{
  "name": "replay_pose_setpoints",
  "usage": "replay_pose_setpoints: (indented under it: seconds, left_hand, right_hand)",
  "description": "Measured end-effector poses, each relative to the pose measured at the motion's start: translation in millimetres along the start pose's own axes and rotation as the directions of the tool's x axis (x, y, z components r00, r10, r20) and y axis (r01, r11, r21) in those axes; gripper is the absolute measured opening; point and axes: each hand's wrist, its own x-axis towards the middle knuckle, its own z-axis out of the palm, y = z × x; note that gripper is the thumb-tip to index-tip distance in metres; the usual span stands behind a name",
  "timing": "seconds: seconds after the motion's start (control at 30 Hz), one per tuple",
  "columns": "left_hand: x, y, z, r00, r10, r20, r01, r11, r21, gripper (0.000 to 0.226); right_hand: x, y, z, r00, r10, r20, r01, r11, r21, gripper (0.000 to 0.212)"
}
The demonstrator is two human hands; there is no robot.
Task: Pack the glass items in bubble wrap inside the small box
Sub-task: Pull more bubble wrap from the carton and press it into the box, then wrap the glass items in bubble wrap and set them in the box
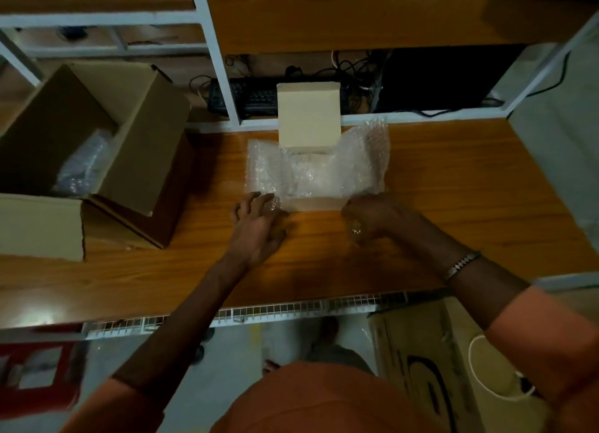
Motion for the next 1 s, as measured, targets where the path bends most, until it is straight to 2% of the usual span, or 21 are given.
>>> replay_pose_setpoints:
  seconds: [0.07,0.17,0.27,0.3,0.37,0.43,0.5,0.57,0.63,0.73,0.8,0.9,1.0]
  left_hand:
    - [-4,6,2,0.999,0.027,-0.018,-0.027,1.0,-0.013,0.051]
    - [-10,15,-5,0.999,0.037,-0.023,-0.039,0.994,-0.104,0.062]
    - [-16,30,-28,0.999,0.03,-0.044,-0.042,0.951,-0.306,0.079]
    - [-18,34,-37,0.997,0.027,-0.069,-0.054,0.897,-0.439,0.077]
    - [-19,35,-57,0.996,-0.026,-0.09,-0.044,0.714,-0.698,0.062]
    - [-22,29,-80,0.986,-0.143,-0.084,0.014,0.575,-0.818,0.049]
    - [-27,16,-97,0.969,-0.234,-0.083,0.043,0.489,-0.871,0.042]
    - [-35,3,-115,0.946,-0.318,-0.062,0.068,0.382,-0.922,0.037]
    - [-46,-10,-133,0.915,-0.403,-0.027,0.083,0.255,-0.963,0.035]
    - [-61,-31,-163,0.846,-0.531,-0.057,0.045,0.178,-0.983,0.038]
    - [-67,-46,-182,0.788,-0.594,-0.163,-0.003,0.261,-0.965,0.04]
    - [-72,-72,-205,0.669,-0.667,-0.329,-0.018,0.427,-0.904,0.045]
    - [-76,-98,-215,0.552,-0.731,-0.401,0.0,0.481,-0.877,0.05]
  right_hand:
    - [-9,-4,0,0.998,0.012,-0.058,-0.009,0.998,0.055,0.054]
    - [-17,-18,-21,0.994,0.048,-0.095,-0.01,0.932,0.362,0.063]
    - [-19,-40,-44,0.96,0.003,-0.28,0.182,0.755,0.63,0.072]
    - [-17,-45,-52,0.95,0.014,-0.313,0.217,0.69,0.691,0.067]
    - [-17,-61,-76,0.931,0.012,-0.365,0.302,0.537,0.788,0.052]
    - [-12,-75,-100,0.926,-0.023,-0.377,0.353,0.408,0.842,0.046]
    - [-3,-89,-120,0.927,-0.046,-0.373,0.364,0.351,0.863,0.052]
    - [8,-104,-139,0.924,-0.095,-0.371,0.38,0.343,0.859,0.058]
    - [21,-119,-160,0.906,-0.131,-0.402,0.422,0.351,0.836,0.056]
    - [46,-142,-196,0.835,-0.193,-0.515,0.544,0.429,0.721,0.031]
    - [64,-159,-221,0.772,-0.244,-0.587,0.621,0.489,0.613,0.023]
    - [89,-190,-262,0.69,-0.323,-0.648,0.685,0.579,0.442,0.022]
    - [114,-222,-295,0.619,-0.43,-0.658,0.708,0.668,0.23,0.022]
